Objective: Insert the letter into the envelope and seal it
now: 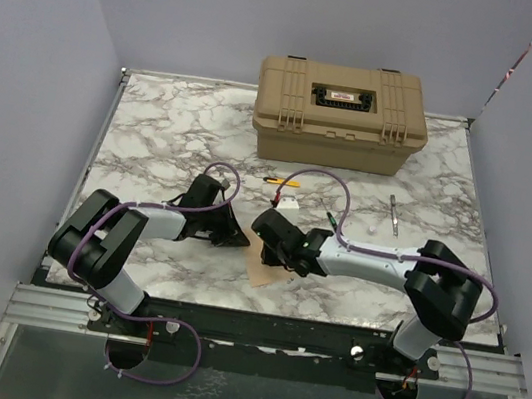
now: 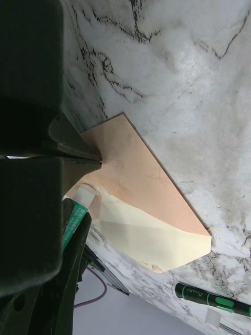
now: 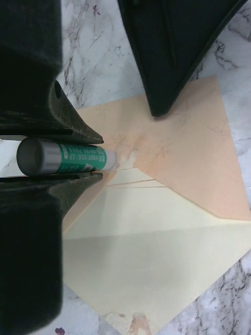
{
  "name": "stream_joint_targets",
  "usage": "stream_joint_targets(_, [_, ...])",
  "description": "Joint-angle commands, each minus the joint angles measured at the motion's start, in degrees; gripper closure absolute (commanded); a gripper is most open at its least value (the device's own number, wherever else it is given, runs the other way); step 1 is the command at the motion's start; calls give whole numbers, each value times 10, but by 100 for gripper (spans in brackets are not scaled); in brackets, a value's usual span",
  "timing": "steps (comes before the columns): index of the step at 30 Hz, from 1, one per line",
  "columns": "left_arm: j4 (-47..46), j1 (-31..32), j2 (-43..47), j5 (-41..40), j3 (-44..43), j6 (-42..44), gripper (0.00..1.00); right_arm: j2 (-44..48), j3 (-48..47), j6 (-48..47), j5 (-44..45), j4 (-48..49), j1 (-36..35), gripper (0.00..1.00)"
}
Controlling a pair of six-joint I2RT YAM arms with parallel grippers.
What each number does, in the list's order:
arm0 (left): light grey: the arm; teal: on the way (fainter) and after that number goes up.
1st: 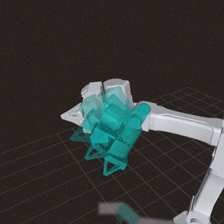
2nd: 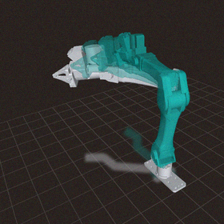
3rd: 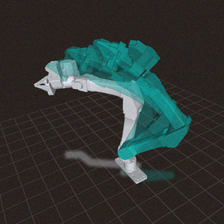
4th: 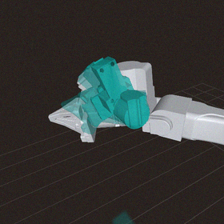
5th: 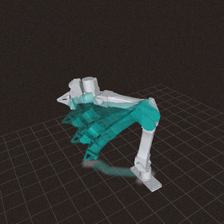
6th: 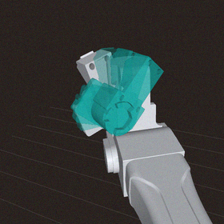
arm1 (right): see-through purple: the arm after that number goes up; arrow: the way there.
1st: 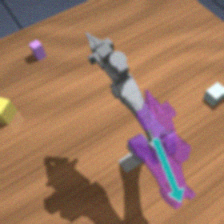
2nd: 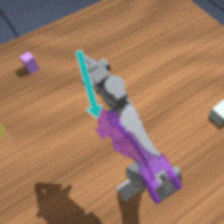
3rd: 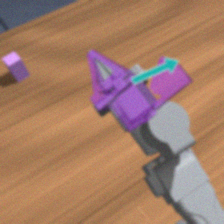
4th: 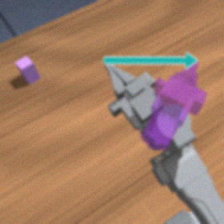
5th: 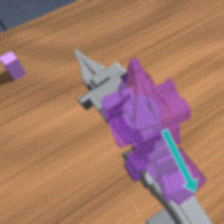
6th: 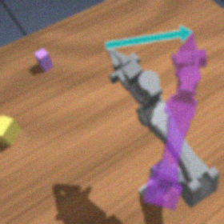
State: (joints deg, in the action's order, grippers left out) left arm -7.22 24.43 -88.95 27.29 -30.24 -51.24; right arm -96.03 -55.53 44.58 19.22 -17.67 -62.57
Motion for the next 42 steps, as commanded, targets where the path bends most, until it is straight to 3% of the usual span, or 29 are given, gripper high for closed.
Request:
stream_joint_targets(1, [84, -6, -36, -97, 34, 38, 100, -71, 11, 4, 14, -68, 14, 100])
stream_joint_targets(7, [84, -6, -37, -94, 35, 39, 100, -78, -5, -19, 16, -55, 31, 99])
stream_joint_targets(14, [84, -7, -38, -92, 31, 40, 100, -48, 19, -28, -46, -38, 26, 99])
stream_joint_targets(21, [84, -7, -41, -92, 31, 39, 100, 17, 62, -31, -74, -56, 21, 100])
stream_joint_targets(27, [84, -7, -34, -82, 26, 46, 100, 113, 36, -6, -53, -63, 28, 99])
stream_joint_targets(35, [88, -6, 8, -13, -10, 76, 100, 232, 86, 46, -119, 20, 122, 99])
stream_joint_targets(42, [127, -6, 55, 29, -55, 86, 61, 308, 170, 86, -181, 78, 228, 99])
